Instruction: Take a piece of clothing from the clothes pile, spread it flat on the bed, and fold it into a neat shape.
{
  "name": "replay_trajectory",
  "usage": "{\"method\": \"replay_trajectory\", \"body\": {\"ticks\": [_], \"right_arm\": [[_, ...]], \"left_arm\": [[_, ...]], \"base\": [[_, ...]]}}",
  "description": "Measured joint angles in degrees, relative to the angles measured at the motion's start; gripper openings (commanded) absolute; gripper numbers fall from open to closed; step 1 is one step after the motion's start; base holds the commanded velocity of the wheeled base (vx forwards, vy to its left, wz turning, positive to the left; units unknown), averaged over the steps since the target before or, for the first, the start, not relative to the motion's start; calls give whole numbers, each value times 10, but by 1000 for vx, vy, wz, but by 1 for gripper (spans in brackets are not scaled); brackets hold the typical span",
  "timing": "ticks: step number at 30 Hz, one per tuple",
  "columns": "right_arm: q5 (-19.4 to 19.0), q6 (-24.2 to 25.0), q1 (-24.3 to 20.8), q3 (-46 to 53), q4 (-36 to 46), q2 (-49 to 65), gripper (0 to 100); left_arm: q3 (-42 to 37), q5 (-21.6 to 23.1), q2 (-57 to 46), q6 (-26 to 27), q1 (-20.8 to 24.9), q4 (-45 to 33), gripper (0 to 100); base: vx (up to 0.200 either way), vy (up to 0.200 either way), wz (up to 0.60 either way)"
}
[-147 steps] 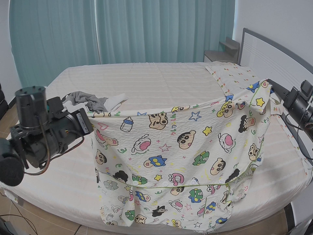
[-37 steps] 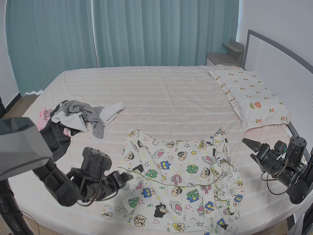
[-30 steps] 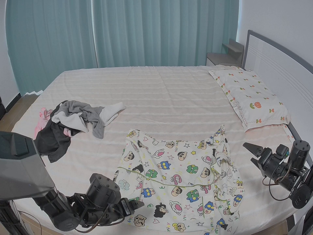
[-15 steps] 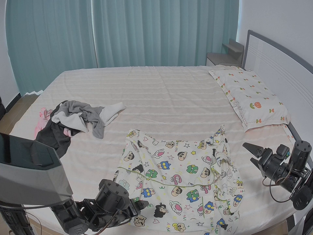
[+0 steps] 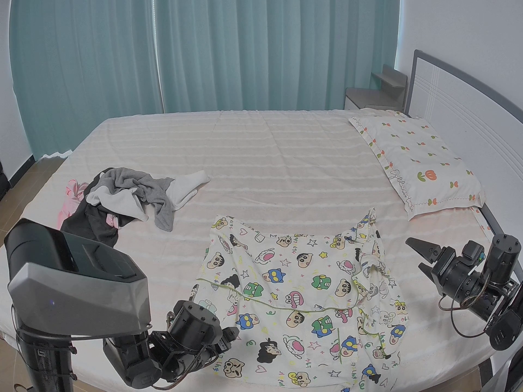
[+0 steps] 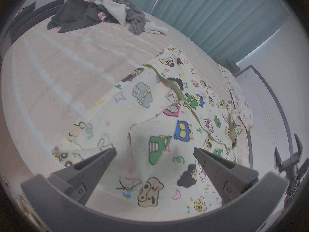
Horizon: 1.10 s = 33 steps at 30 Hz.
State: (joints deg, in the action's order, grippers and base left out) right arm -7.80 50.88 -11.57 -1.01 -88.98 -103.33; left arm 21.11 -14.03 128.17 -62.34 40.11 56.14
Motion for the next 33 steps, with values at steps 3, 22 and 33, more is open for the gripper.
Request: {"method": "replay_trajectory", "body": {"ticks": [3, 22, 33], "right_arm": [[0, 0, 0, 0, 0, 0, 100], [0, 0, 0, 0, 0, 1, 100], [1, 0, 0, 0, 0, 7, 100]], "left_arm": [[5, -1, 2, -22, -2, 6, 0], [-9, -8, -32, 29, -32, 13, 0], [-11, -7, -61, 151, -97, 61, 0]], "base": [[0, 0, 0], [0, 0, 0], [0, 0, 0]]}}
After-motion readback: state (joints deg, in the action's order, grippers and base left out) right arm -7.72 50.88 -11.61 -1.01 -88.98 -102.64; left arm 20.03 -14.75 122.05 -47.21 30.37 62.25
